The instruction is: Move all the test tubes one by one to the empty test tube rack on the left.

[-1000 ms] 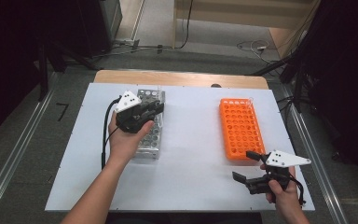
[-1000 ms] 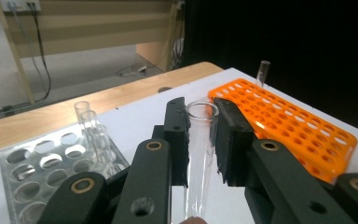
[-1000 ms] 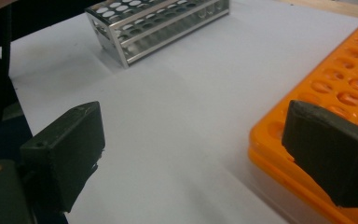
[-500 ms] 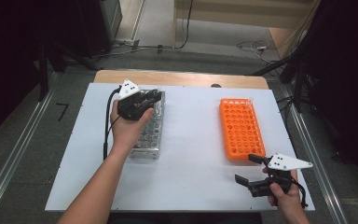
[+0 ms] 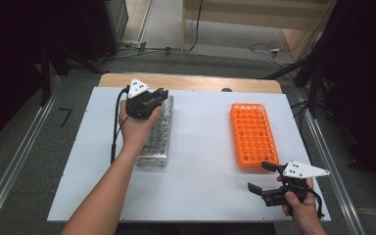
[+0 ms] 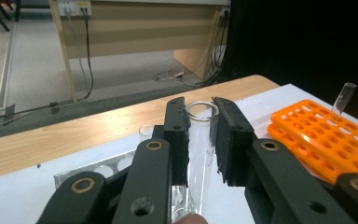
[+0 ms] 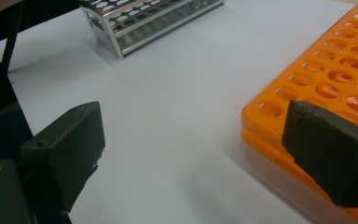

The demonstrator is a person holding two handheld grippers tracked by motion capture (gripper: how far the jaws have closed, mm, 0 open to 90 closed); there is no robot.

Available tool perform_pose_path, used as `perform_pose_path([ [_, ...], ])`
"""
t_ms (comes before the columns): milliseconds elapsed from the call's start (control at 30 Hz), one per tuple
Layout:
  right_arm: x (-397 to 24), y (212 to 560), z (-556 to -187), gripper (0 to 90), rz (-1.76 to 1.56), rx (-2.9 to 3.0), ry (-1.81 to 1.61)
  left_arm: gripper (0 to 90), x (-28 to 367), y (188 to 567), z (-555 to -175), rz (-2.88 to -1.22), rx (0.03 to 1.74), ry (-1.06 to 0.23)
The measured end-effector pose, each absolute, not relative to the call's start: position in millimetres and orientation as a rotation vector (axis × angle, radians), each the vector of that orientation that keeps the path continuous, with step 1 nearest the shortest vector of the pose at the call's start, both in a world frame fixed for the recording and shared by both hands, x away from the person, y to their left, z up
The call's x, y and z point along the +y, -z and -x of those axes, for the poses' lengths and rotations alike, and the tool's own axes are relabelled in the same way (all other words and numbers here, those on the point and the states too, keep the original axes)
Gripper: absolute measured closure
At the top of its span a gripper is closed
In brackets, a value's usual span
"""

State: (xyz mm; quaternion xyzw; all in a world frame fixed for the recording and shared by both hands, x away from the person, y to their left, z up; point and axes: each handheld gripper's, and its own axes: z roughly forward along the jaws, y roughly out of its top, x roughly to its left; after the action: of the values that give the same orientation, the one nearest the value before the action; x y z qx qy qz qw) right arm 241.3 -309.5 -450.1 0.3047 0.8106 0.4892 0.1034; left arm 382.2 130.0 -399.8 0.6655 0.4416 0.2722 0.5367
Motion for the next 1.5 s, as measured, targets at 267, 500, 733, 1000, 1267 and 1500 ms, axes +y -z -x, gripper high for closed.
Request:
perform_pose_path([
  [267,-310,450,-242,4.5,-0.906,2.385,-1.441,75.1,122,409,-387,-1.608,1.074,-0.677],
  [500,-311,451,-242,4.6,-0.904,2.383,-1.443,75.0,121,420,-386,-1.627,1.114,-0.688],
  [733,-310,451,-242,4.6,-0.907,2.388,-1.44,74.9,118,428,-387,-1.681,1.146,-0.683],
  [1000,-310,452,-242,4.6,-0.912,2.391,-1.438,70.8,117,429,-387,-1.716,1.166,-0.672],
  [1267,-309,452,-243,4.6,-0.916,2.387,-1.438,45.2,124,422,-377,-1.683,1.169,-0.616],
  [1500,-310,450,-247,4.5,-0.942,2.377,-1.437,14.1,131,416,-355,-1.649,1.129,-0.553],
])
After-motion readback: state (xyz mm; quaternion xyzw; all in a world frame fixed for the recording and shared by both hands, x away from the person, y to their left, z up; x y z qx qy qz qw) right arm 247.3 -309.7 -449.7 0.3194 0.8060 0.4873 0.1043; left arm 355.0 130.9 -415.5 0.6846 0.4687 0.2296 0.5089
